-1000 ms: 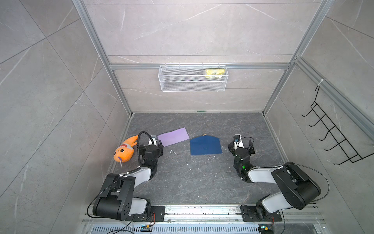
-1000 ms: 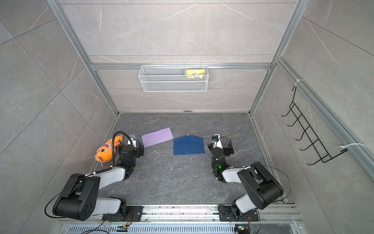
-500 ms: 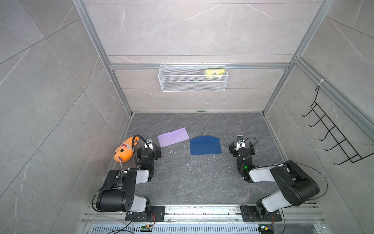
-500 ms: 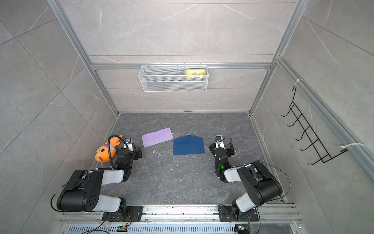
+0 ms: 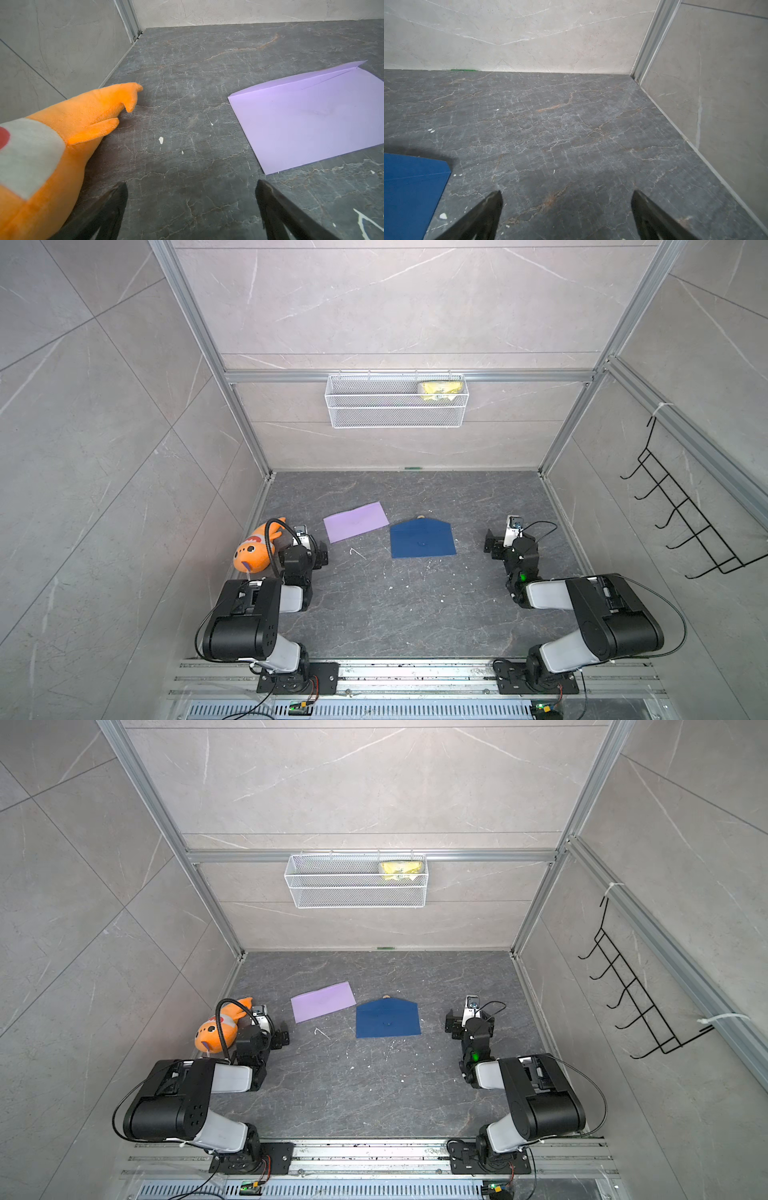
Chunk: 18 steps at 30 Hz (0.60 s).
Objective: Open the envelope
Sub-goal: Reset both arms
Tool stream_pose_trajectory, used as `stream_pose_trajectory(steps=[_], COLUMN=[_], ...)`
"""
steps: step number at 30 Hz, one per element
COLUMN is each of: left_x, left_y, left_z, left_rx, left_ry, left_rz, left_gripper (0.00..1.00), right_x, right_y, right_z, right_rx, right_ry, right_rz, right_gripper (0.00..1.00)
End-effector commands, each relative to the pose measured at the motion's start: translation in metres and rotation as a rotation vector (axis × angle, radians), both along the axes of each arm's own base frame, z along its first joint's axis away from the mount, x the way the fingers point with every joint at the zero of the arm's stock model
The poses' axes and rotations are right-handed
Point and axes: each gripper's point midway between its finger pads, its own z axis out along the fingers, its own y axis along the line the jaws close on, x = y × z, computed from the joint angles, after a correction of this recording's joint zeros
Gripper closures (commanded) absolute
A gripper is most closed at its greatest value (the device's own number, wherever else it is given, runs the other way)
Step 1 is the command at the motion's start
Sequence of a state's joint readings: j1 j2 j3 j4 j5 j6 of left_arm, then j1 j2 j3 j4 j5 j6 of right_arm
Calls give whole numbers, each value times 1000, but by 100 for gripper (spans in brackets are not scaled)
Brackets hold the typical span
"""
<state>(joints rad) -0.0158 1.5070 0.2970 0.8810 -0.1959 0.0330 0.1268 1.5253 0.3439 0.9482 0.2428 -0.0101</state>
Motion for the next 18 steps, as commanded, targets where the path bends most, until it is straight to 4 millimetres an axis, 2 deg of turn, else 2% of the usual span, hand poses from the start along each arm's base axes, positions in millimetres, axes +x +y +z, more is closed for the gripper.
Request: stream_pose_trajectory(steps=[1, 18], left_x=[13, 13], left_y=[-2, -1], left_z=[21, 20], left_rx=[-22, -24], left_ry=[-70, -67], left_rz=[-8, -6], left_gripper=[0, 0], right_x=[-1, -1], right_y=[5, 5], right_z=[-3, -3], right_rx=[21, 20], right_ry=[-3, -4], right_rz=[16, 15], right_gripper=[0, 0])
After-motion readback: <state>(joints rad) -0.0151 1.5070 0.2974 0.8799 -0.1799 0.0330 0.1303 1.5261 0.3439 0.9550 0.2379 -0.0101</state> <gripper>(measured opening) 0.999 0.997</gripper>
